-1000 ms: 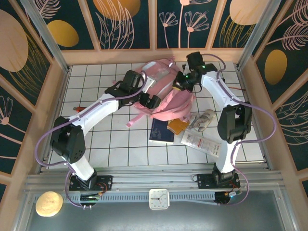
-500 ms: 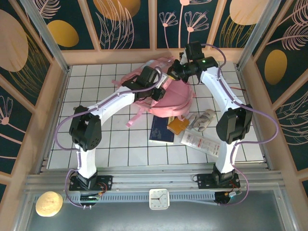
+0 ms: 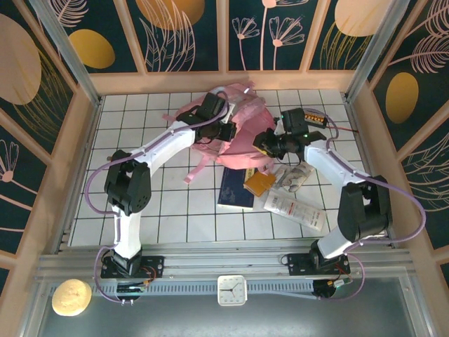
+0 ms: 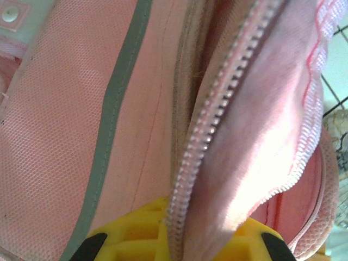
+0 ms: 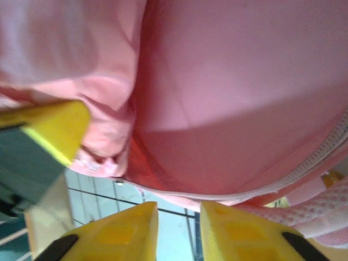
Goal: Pack the student bag
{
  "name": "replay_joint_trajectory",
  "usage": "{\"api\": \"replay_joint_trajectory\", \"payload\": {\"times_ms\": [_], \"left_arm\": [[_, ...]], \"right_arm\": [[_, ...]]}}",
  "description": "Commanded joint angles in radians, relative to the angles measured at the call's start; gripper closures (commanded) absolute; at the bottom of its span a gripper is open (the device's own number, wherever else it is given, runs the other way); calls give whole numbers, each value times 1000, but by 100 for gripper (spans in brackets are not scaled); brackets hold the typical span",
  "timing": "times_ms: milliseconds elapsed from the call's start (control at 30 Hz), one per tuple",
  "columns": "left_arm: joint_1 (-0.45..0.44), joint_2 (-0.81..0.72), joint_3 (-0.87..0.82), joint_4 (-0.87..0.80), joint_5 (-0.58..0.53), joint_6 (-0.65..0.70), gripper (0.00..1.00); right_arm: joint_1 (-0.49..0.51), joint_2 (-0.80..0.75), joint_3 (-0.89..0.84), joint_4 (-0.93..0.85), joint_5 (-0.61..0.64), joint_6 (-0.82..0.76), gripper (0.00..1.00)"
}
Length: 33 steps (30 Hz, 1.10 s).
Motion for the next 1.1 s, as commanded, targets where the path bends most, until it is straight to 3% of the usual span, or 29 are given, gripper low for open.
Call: {"api": "replay_joint_trajectory", "payload": {"times_ms": [0, 267, 567, 633, 733, 833, 1067], "left_arm": [[28, -67, 11, 108, 48, -130, 100], [162, -144, -11, 204, 112, -285, 100], [271, -217, 24, 120, 44, -199, 100], [276, -224, 32, 123, 53, -167, 100], [275, -208, 23, 139, 138, -160, 100], [275, -225, -69, 205, 131, -171, 100], [275, -202, -133, 205, 123, -117, 100]], "right_arm": [[6, 58, -63, 189, -15, -48, 82], [1, 184, -243, 394, 38, -132, 92], [-15, 236, -215, 415, 26, -180, 92], [-19, 225, -198, 414, 2, -189, 87], [-11, 164, -148, 410, -66, -201, 68], [13, 78, -76, 331, -91, -229, 51], [105, -47, -60, -10, -29, -248, 44]]}}
